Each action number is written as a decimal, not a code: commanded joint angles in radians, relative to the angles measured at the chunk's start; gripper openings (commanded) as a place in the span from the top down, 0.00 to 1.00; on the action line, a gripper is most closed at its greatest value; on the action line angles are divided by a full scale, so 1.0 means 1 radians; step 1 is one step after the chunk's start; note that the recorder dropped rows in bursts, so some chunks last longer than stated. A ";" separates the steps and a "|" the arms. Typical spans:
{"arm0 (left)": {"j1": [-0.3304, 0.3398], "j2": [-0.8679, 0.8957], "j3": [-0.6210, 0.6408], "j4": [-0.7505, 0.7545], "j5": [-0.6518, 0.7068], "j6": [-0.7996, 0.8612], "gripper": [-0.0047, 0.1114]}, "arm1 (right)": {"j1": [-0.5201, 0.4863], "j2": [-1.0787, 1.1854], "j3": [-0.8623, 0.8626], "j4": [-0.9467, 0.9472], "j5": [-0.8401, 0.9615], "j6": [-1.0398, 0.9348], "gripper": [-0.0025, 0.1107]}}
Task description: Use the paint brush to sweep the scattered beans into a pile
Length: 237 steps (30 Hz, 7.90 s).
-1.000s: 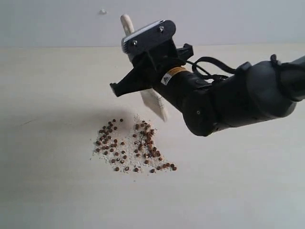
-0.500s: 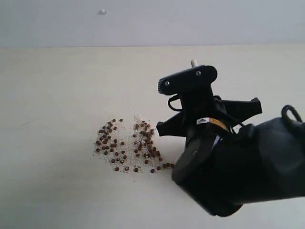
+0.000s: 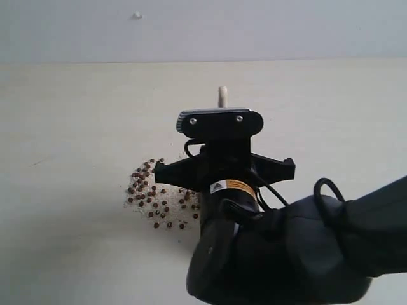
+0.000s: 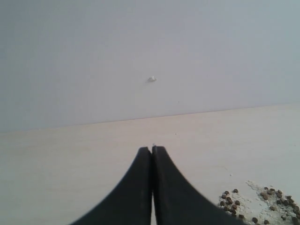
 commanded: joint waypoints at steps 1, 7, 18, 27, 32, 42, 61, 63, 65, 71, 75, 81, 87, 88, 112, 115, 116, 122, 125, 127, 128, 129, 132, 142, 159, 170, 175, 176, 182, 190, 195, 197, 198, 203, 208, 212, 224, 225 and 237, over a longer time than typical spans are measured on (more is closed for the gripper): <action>-0.001 -0.005 0.002 -0.005 0.001 -0.003 0.96 | 0.004 0.039 -0.087 -0.024 -0.033 0.008 0.98; -0.001 -0.005 0.002 -0.005 0.001 -0.003 0.96 | 0.004 0.083 -0.130 0.000 -0.172 -0.054 0.98; -0.001 -0.005 0.002 -0.005 0.001 -0.003 0.96 | -0.011 -0.095 -0.132 -0.226 -0.048 -0.299 0.98; -0.001 -0.005 0.002 -0.005 0.001 -0.003 0.96 | -0.084 -0.025 -0.124 -0.632 0.125 0.402 0.98; -0.001 -0.005 0.002 -0.005 0.001 -0.003 0.96 | -0.084 0.082 -0.130 -0.739 -0.022 0.723 0.98; -0.001 -0.005 0.002 -0.005 0.001 -0.003 0.96 | -0.084 0.248 -0.293 -0.684 0.050 0.838 0.98; -0.001 -0.005 0.002 -0.005 0.001 -0.003 0.96 | -0.084 0.229 -0.335 -0.271 0.136 0.401 0.98; -0.001 -0.005 0.002 -0.005 0.001 -0.003 0.96 | -0.084 0.219 -0.335 -0.223 0.128 0.327 0.98; -0.001 -0.005 0.002 -0.005 0.001 -0.003 0.96 | -0.084 0.206 -0.335 -0.162 0.111 0.237 0.98; -0.001 -0.005 0.002 -0.005 0.001 -0.003 0.96 | -0.084 0.165 -0.335 -0.007 0.053 -0.010 0.98; -0.001 -0.005 0.002 -0.005 0.001 -0.003 0.96 | -0.084 0.149 -0.335 0.030 0.024 -0.052 0.98; -0.001 -0.005 0.002 -0.005 0.001 -0.003 0.96 | -0.046 0.100 -0.335 -0.016 0.044 0.036 0.98; -0.001 -0.005 0.002 -0.005 0.001 -0.003 0.96 | -0.020 0.096 -0.335 -0.242 0.046 0.240 0.98; -0.001 -0.005 0.002 -0.005 0.001 -0.003 0.96 | -0.023 0.106 -0.335 -0.269 0.032 0.276 0.98; -0.001 -0.005 0.002 -0.005 0.001 -0.003 0.96 | -0.088 0.343 -0.577 -0.277 0.029 0.188 0.98; -0.001 -0.005 0.002 -0.005 0.001 -0.003 0.96 | -0.095 0.343 -0.577 -0.273 0.033 0.202 0.98; -0.001 -0.005 0.002 -0.005 0.001 -0.003 0.96 | -0.097 0.345 -0.577 -0.266 0.033 0.202 0.98; -0.001 -0.005 0.002 -0.005 0.001 -0.003 0.96 | -0.114 0.375 -0.575 -0.233 0.041 0.293 0.98; -0.001 -0.005 0.002 -0.005 0.001 -0.003 0.96 | -0.118 0.395 -0.575 -0.221 0.048 0.326 0.98; -0.001 -0.005 0.002 -0.005 0.001 -0.003 0.96 | -0.120 0.399 -0.575 -0.196 0.052 0.315 0.98; -0.001 -0.005 0.002 -0.005 0.001 -0.003 0.96 | -0.120 0.399 -0.575 -0.143 0.050 0.258 0.98; -0.001 -0.005 0.002 -0.005 0.001 -0.003 0.96 | -0.120 0.395 -0.575 -0.124 0.046 0.229 0.98; -0.001 -0.005 0.002 -0.005 0.001 -0.003 0.96 | -0.120 0.369 -0.575 0.021 0.007 -0.004 0.98; -0.001 -0.005 0.002 -0.005 0.001 -0.003 0.96 | -0.106 0.280 -0.575 0.158 -0.096 -0.219 0.98; -0.001 -0.005 0.002 -0.005 0.001 -0.003 0.96 | -0.259 -0.028 -0.359 -0.446 0.506 -0.698 0.98; -0.001 -0.005 0.002 -0.005 0.001 -0.003 0.96 | -0.587 -0.021 -0.313 -2.176 0.445 0.617 0.98; -0.001 -0.005 0.002 -0.005 0.001 -0.003 0.96 | -0.739 0.015 -0.313 -2.614 0.081 0.999 0.98; -0.001 -0.005 0.002 -0.005 0.001 -0.003 0.96 | -0.762 0.031 -0.313 -2.642 0.029 1.021 0.98; -0.001 -0.005 0.002 -0.005 0.001 -0.003 0.96 | -0.833 0.139 -0.316 -2.649 -0.095 0.964 0.98; -0.001 -0.005 0.002 -0.005 0.001 -0.003 0.96 | -0.836 0.293 -0.485 -2.651 -0.119 0.962 0.98; -0.001 -0.005 0.002 -0.005 0.001 -0.003 0.96 | -0.836 0.343 -0.574 -2.712 -0.097 1.027 0.98; -0.001 -0.005 0.002 -0.005 0.001 -0.003 0.96 | -0.836 0.359 -0.593 -2.758 -0.097 1.053 0.98; -0.001 -0.005 0.002 -0.005 0.001 -0.003 0.96 | -0.836 0.363 -0.593 -2.776 -0.097 1.067 0.98; -0.001 -0.005 0.002 -0.005 0.001 -0.003 0.96 | -0.836 0.364 -0.593 -2.912 -0.085 1.094 0.98; -0.001 -0.005 0.002 -0.005 0.001 -0.003 0.96 | -0.836 0.364 -0.593 -3.012 -0.033 1.195 0.98; -0.001 -0.005 0.002 -0.005 0.001 -0.003 0.96 | -0.836 0.364 -0.593 -3.040 -0.067 1.287 0.98; -0.001 -0.005 0.002 -0.005 0.001 -0.003 0.96 | -0.836 0.364 -0.593 -3.057 -0.161 1.371 0.98; -0.001 -0.005 0.002 -0.005 0.001 -0.003 0.96 | -0.836 0.361 -0.593 -3.057 -0.161 1.377 0.98; -0.001 -0.005 0.002 -0.005 0.001 -0.003 0.96 | -0.836 0.202 -0.593 -2.980 -0.038 1.338 0.98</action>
